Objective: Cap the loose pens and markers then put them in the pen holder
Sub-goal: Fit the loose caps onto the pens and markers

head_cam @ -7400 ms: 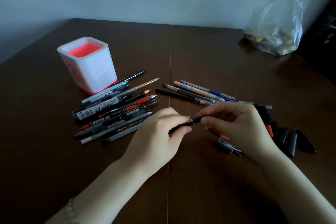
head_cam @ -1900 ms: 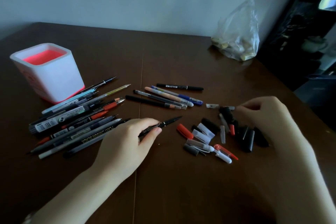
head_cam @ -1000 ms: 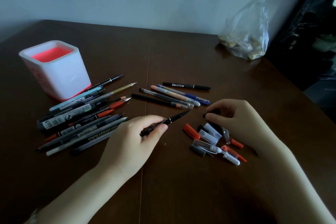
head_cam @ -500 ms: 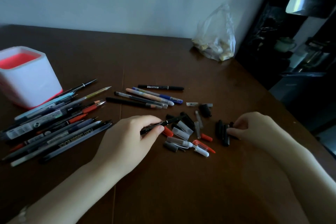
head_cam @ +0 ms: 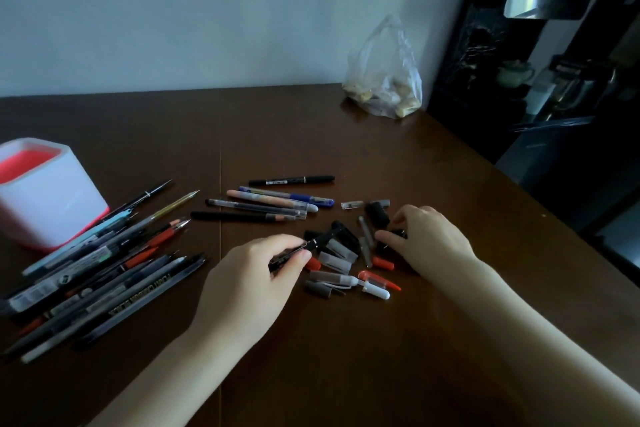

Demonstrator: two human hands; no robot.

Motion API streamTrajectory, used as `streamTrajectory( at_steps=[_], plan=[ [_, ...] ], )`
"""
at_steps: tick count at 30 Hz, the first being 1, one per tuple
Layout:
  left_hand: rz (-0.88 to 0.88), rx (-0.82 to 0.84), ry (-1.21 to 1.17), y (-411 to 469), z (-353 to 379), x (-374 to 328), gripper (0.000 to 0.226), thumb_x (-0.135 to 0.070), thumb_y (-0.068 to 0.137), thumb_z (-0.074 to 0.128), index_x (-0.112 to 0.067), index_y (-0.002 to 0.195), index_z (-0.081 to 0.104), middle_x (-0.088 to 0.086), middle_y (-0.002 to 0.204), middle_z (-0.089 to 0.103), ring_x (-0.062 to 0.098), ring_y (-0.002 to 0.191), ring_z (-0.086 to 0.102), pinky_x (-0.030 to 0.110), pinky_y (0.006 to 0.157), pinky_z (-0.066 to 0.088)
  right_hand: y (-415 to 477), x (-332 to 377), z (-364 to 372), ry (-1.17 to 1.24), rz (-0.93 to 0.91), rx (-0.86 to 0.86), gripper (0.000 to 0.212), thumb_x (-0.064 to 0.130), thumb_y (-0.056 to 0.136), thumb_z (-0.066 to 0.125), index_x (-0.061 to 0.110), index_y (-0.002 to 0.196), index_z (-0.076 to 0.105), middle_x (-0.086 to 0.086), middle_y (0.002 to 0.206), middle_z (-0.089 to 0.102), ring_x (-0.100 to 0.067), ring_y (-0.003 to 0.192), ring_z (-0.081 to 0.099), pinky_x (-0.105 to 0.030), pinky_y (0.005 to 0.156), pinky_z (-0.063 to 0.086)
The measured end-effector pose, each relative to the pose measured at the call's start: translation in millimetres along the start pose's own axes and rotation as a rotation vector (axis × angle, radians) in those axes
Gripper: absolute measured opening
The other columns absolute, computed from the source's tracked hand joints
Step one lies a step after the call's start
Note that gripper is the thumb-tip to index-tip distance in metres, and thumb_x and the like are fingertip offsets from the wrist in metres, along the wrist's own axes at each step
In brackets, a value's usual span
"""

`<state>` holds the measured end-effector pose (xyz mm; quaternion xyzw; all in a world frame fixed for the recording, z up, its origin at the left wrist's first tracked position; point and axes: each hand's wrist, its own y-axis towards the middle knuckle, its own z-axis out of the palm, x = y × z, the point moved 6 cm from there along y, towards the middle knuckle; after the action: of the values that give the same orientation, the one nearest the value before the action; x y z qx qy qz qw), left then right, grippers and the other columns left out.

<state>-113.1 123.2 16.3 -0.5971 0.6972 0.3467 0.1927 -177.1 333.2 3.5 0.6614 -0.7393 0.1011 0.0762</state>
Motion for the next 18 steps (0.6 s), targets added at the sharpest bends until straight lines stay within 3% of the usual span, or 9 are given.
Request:
streamTrajectory(
  at_steps=[4, 9, 12, 15, 18],
  plan=[
    [0.021, -0.013, 0.026, 1.1, 2.8, 2.3, 0.03, -0.032, 0.087, 0.055, -0.026, 0.115, 0.062, -0.009, 0.112, 0.065, 0.004, 0.103, 0.057, 0.02, 0.085, 0.047, 11.2, 10.6, 3.3, 0.025, 0.024, 0.021, 0.029, 0.034, 0.085, 0.059, 0.015, 0.107, 0.058, -0.001, 0.085, 0.061, -0.018, 0.073, 0.061, -0.027, 0.056, 0.05],
    [0.006, -0.041, 0.015, -2.4, 0.1, 8.4, 0.029, -0.03, 0.087, 0.056, -0.024, 0.114, 0.063, -0.008, 0.106, 0.067, 0.006, 0.098, 0.061, 0.021, 0.082, 0.049, 15.6, 14.2, 1.2, 0.159, 0.027, 0.108, 0.037, 0.028, 0.076, 0.068, 0.017, 0.109, 0.055, 0.001, 0.09, 0.059, -0.013, 0.074, 0.059, -0.026, 0.059, 0.052],
    [-0.006, -0.048, -0.027, -5.6, -2.4, 14.1, 0.027, -0.03, 0.086, 0.056, -0.027, 0.112, 0.063, -0.016, 0.099, 0.065, 0.003, 0.09, 0.062, 0.015, 0.077, 0.049, 5.9, 20.8, -9.3, 0.561, -0.068, 0.024, 0.029, 0.022, 0.082, 0.062, 0.023, 0.111, 0.057, 0.001, 0.096, 0.061, -0.01, 0.069, 0.059, -0.019, 0.053, 0.049],
    [-0.035, -0.072, -0.081, -8.0, -3.5, 21.0, 0.025, -0.031, 0.086, 0.057, -0.029, 0.109, 0.064, -0.018, 0.096, 0.065, 0.002, 0.089, 0.062, 0.015, 0.075, 0.05, -11.2, 38.1, -1.0, 1.149, -0.094, 0.049, 0.024, 0.014, 0.084, 0.061, 0.022, 0.106, 0.063, -0.002, 0.081, 0.068, -0.012, 0.067, 0.066, -0.02, 0.058, 0.054],
    [-0.053, -0.091, -0.112, -9.4, -5.4, 29.9, 0.026, -0.031, 0.084, 0.058, -0.028, 0.109, 0.065, -0.017, 0.098, 0.067, 0.001, 0.091, 0.063, 0.01, 0.073, 0.05, -18.9, 52.1, 11.3, 1.404, -0.107, -0.014, 0.02, 0.01, 0.083, 0.061, 0.026, 0.095, 0.065, 0.0, 0.068, 0.069, -0.01, 0.067, 0.068, -0.018, 0.063, 0.056]
  ],
)
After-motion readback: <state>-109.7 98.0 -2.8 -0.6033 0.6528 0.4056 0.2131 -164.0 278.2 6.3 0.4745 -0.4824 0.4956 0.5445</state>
